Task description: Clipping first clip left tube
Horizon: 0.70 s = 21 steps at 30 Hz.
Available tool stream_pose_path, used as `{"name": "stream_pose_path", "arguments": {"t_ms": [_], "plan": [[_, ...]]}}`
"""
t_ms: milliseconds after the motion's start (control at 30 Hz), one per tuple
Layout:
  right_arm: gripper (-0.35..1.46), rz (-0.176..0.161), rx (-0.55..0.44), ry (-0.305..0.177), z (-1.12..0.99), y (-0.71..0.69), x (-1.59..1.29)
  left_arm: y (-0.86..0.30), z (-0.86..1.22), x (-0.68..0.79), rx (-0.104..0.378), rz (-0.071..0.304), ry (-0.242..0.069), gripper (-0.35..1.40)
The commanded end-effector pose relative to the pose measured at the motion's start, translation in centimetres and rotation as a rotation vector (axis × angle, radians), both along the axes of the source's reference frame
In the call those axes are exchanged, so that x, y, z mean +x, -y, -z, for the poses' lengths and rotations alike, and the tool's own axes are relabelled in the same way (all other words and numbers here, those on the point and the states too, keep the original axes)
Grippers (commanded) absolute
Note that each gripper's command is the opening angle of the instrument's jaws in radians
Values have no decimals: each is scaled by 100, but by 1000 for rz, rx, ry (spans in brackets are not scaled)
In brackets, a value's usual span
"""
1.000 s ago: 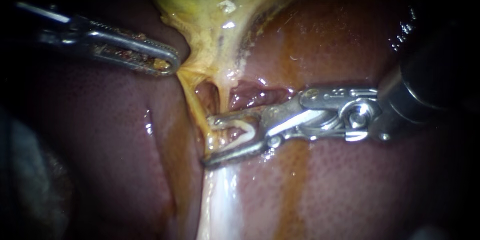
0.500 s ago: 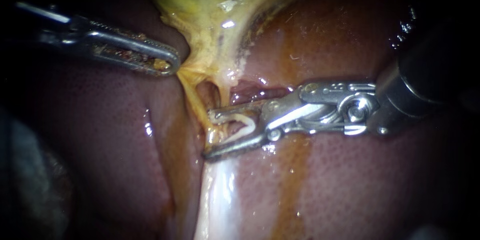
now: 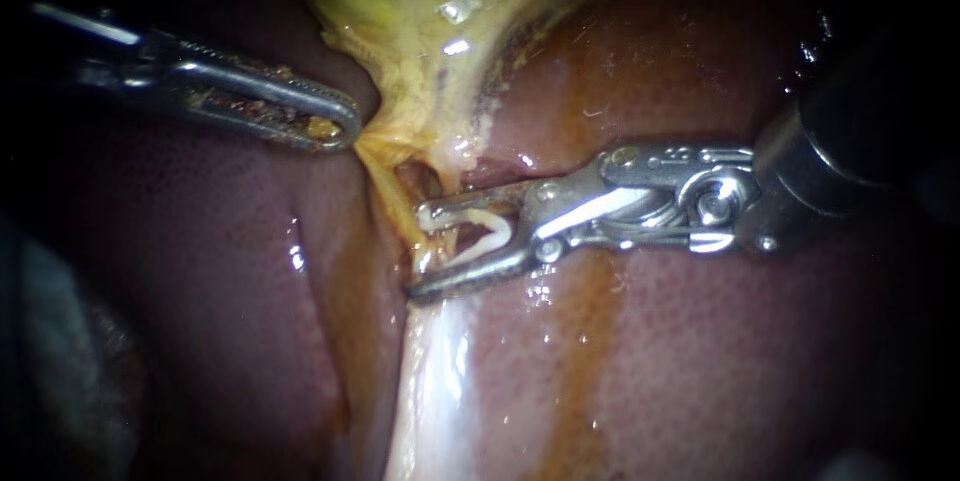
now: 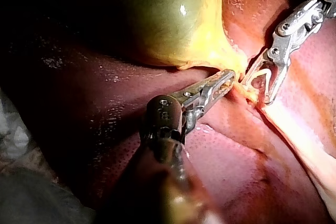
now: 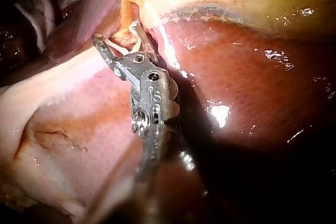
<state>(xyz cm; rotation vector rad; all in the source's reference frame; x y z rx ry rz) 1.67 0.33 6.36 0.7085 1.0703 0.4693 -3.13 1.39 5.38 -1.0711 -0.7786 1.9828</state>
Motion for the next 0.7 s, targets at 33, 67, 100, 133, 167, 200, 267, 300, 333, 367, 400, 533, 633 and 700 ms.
{"name": "stream_pose_path", "arguments": {"t_ms": [33, 67, 100, 133, 167, 200, 267, 300, 333, 367, 400, 533, 633, 700], "plan": [[50, -1, -3, 0, 1, -1, -1, 0, 0, 0, 0, 0, 0, -35], [50, -1, -2, -1, 2, -1, -1, 0, 0, 0, 0, 0, 0, -35], [50, -1, -1, -1, 4, -3, -2, 0, 0, 0, 0, 0, 0, -35], [50, -2, 2, -1, 6, -5, -4, 0, 1, 0, 0, 0, 0, -35], [50, -3, 4, -1, 9, -7, -5, 0, 1, 0, 1, 0, 0, -35], [50, -3, 6, -2, 12, -9, -7, 0, 1, 0, 1, 0, 0, -35], [50, -2, 11, -4, 21, -11, -13, 0, 2, 1, 1, 0, 0, -35], [50, 3, 14, -6, 25, -11, -15, 0, 2, 1, 1, 0, 0, -35], [50, 7, 16, -8, 29, -10, -17, 0, 2, 1, 1, 0, 0, -35], [50, 21, 21, -14, 34, -7, -19, 0, 2, 1, 1, 0, 0, -35], [50, 28, 24, -17, 37, -5, -21, 0, 2, 1, 1, 0, 0, -35], [50, 61, 29, -32, 47, 4, -23, 0, 2, 1, 1, 0, 0, -35], [50, 69, 33, -41, 53, 8, -24, 0, 2, 1, 1, 0, 1, -35], [50, 72, 39, -41, 55, 10, -24, 0, 2, 1, 1, 0, 1, -35]]}}
